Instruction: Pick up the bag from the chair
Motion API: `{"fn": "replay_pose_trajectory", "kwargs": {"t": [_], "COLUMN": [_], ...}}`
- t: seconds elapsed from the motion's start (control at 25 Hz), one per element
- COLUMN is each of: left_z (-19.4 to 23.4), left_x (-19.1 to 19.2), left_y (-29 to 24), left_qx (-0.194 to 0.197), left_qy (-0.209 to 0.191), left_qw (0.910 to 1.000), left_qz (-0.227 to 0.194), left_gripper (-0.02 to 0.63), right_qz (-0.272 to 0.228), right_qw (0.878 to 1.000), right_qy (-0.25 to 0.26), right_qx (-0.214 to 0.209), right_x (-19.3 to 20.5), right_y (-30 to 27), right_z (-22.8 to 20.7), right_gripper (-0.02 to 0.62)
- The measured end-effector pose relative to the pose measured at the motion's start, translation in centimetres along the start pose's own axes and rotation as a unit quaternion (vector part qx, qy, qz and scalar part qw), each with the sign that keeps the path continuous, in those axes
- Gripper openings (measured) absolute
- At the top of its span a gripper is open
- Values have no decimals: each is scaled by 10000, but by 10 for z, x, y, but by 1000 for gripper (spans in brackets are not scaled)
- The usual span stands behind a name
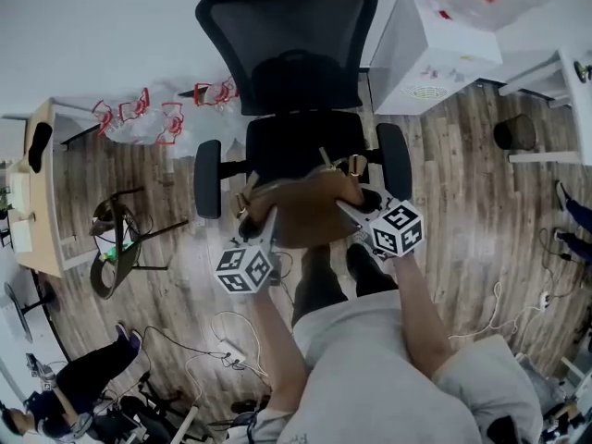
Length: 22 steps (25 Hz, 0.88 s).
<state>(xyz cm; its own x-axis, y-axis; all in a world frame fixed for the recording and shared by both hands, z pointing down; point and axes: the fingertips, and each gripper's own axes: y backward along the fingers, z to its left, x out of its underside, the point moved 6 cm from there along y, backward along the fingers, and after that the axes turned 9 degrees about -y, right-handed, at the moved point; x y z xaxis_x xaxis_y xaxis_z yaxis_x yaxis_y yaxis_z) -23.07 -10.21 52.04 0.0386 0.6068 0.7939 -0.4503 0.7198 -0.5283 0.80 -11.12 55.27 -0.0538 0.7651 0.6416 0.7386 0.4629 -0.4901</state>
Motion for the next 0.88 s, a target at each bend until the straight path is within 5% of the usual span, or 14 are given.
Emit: {"fn": "replay_pose_trajectory", "kwargs": {"t": [0.88], "left_z": [-102], "left_x": [-110], "left_y": [86], "left_qx": [-477], "left_qy": [-724], "left_qw": [9813], "left_qz": [-1716], "left_gripper": [164], "right_qz": [-1135], "right_qw": [9837], "right_qy": [1285], "right_qx": [-549], "right_x": [-111], "right_y": [107], "right_z": [62], "right_gripper": [178]}}
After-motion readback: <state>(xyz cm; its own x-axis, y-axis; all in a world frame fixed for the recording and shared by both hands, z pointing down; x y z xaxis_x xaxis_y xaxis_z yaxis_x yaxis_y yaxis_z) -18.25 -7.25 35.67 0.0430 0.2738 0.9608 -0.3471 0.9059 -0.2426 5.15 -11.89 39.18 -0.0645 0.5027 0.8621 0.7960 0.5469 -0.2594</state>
